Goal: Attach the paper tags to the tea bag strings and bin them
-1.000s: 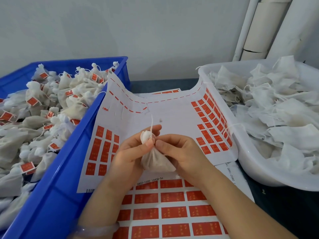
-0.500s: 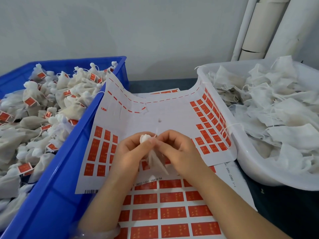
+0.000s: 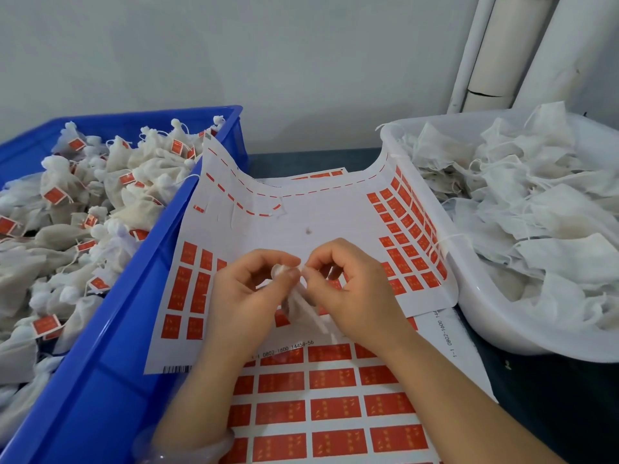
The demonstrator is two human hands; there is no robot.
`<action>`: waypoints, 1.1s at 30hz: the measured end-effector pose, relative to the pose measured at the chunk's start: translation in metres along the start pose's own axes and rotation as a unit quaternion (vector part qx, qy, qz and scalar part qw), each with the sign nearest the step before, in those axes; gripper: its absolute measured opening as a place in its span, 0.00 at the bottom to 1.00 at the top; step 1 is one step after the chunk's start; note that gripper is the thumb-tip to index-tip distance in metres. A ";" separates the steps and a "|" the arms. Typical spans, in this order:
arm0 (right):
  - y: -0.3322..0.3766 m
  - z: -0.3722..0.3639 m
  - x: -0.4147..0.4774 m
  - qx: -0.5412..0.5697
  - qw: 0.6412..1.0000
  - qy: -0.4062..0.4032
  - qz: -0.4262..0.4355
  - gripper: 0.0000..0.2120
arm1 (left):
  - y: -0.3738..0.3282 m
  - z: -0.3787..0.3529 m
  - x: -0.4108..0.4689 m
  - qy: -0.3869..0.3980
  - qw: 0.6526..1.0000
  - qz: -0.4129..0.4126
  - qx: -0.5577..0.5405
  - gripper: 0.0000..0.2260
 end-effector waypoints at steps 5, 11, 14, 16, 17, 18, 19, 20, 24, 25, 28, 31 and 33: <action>0.003 0.002 0.001 -0.050 0.999 -0.004 0.018 0.03 | -0.016 -0.005 -0.005 -0.014 0.985 -0.110 0.132 0.13; 0.008 0.002 0.003 -0.074 0.996 -0.007 0.040 0.08 | -0.012 -0.008 -0.006 -0.005 0.991 -0.075 0.109 0.12; 0.006 0.002 0.002 -0.061 0.998 -0.003 0.024 0.08 | -0.009 -0.007 -0.005 0.007 0.998 -0.041 0.042 0.09; 0.005 0.002 0.002 -0.050 0.999 0.003 0.014 0.06 | -0.005 -0.005 -0.004 0.000 1.000 -0.018 0.016 0.08; 0.004 0.001 0.001 -0.046 0.999 0.005 0.012 0.06 | -0.003 -0.005 -0.004 -0.007 1.000 -0.009 0.010 0.07; 0.004 0.001 0.001 -0.042 0.999 0.005 0.011 0.06 | -0.001 -0.004 -0.003 -0.015 1.000 -0.002 0.005 0.07; 0.004 0.001 0.000 -0.038 0.999 0.004 0.010 0.05 | 0.001 -0.003 -0.003 -0.024 1.000 0.005 -0.001 0.08; 0.004 0.002 0.000 -0.035 0.999 0.003 0.011 0.05 | 0.002 -0.002 -0.002 -0.032 0.999 0.012 -0.010 0.08; 0.007 0.001 -0.001 -0.035 0.999 0.003 0.027 0.06 | 0.008 0.001 -0.001 -0.045 0.994 0.045 -0.084 0.12; 0.008 0.001 -0.001 -0.035 0.999 0.004 0.029 0.06 | 0.009 0.002 0.000 -0.045 0.994 0.046 -0.087 0.13; 0.007 0.001 -0.001 -0.042 0.999 0.000 0.031 0.06 | 0.005 0.003 0.001 -0.045 0.996 0.023 -0.067 0.10; 0.007 0.002 -0.001 -0.053 0.998 -0.011 0.033 0.07 | -0.001 0.002 0.000 -0.035 0.999 -0.013 -0.027 0.10; 0.007 0.002 -0.001 -0.060 0.997 -0.019 0.035 0.07 | -0.006 0.001 0.000 -0.026 0.999 -0.037 0.016 0.12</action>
Point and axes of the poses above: each hand's wrist, its own x-axis towards the middle knuckle, its own z-axis out of the back of the hand, y = z × x, the point moved 7 cm from there along x, towards the middle knuckle, and after that the axes turned 1 degree about x, right-handed, at the moved point
